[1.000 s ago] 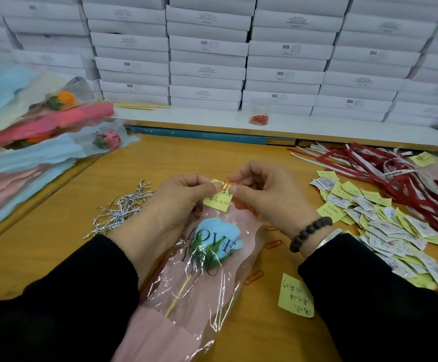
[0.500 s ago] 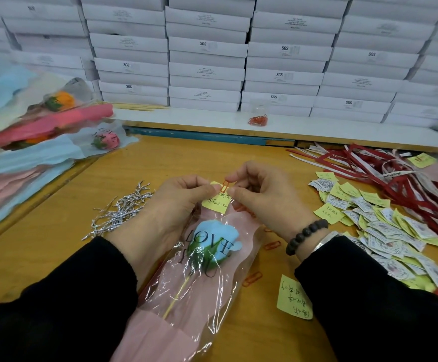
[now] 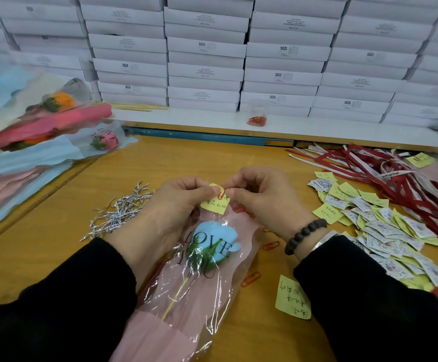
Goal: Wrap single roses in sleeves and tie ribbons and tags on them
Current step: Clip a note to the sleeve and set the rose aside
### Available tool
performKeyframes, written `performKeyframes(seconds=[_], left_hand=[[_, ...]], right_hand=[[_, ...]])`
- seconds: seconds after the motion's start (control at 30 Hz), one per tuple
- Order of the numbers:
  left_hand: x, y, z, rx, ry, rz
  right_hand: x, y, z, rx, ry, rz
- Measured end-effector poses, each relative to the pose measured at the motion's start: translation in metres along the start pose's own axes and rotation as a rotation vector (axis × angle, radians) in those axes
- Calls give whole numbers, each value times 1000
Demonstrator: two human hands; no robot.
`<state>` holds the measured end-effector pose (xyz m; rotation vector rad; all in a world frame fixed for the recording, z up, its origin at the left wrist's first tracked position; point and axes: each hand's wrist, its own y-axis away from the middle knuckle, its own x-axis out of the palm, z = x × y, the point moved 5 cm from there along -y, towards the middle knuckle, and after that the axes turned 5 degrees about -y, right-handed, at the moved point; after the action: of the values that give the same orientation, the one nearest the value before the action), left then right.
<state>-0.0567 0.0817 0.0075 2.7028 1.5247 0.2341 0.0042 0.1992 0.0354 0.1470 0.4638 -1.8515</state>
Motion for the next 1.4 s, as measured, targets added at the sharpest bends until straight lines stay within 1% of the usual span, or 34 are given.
performKeyframes(seconds=[0.1, 0.17, 0.33, 0.47, 0.53, 0.63, 0.7, 0.73, 0.77, 0.83, 0.9, 0.93, 0.97, 1.0, 1.07, 1.17, 1.23, 1.3, 1.4], left_hand=[[0, -1, 0, -6, -31, 19], [-1, -2, 0, -23, -69, 72], [0, 3, -3, -123, -133, 304], [0, 12, -7, -197, -203, 503], [1, 17, -4, -236, -254, 628], [9, 25, 2, -252, -330, 799], [15, 29, 5, -252, -318, 853], [18, 29, 5, -239, -293, 851], [19, 28, 4, -223, -254, 823], [15, 22, 1, -208, -158, 716], [6, 13, -1, -179, -107, 538], [0, 9, -2, -171, -88, 435], [-6, 4, -2, -159, -55, 331], [-11, 1, -3, -143, -7, 234], [-19, -5, -7, -100, 80, 76], [-32, -11, -11, -8, 120, -125], [-38, -13, -13, 43, 145, -219], [-42, -13, -15, 86, 178, -302], [-46, -13, -18, 141, 241, -361]], right_hand=[[-2, 0, 1, -8, -1, -5], [-4, 1, 1, -8, -3, -9], [-15, 0, -3, 56, -112, -73], [-41, -1, -3, 37, -82, -190], [-56, 0, -5, 34, -73, -257], [-74, 3, -6, 15, -83, -329], [-79, 4, -8, 9, -58, -362], [-80, 3, -9, 6, -22, -382], [-80, 2, -9, -2, 31, -415], [-84, 1, -7, -41, 166, -527], [-88, 3, 1, -99, 238, -637], [-88, 4, 5, -110, 239, -657], [-86, 3, 8, -99, 215, -635], [-82, 2, 10, -64, 178, -570], [-62, 2, 14, 57, 159, -321], [-25, 9, 21, 220, 284, 143], [-7, 17, 27, 261, 398, 365], [1, 21, 34, 253, 523, 446], [2, 21, 35, 230, 660, 433]])
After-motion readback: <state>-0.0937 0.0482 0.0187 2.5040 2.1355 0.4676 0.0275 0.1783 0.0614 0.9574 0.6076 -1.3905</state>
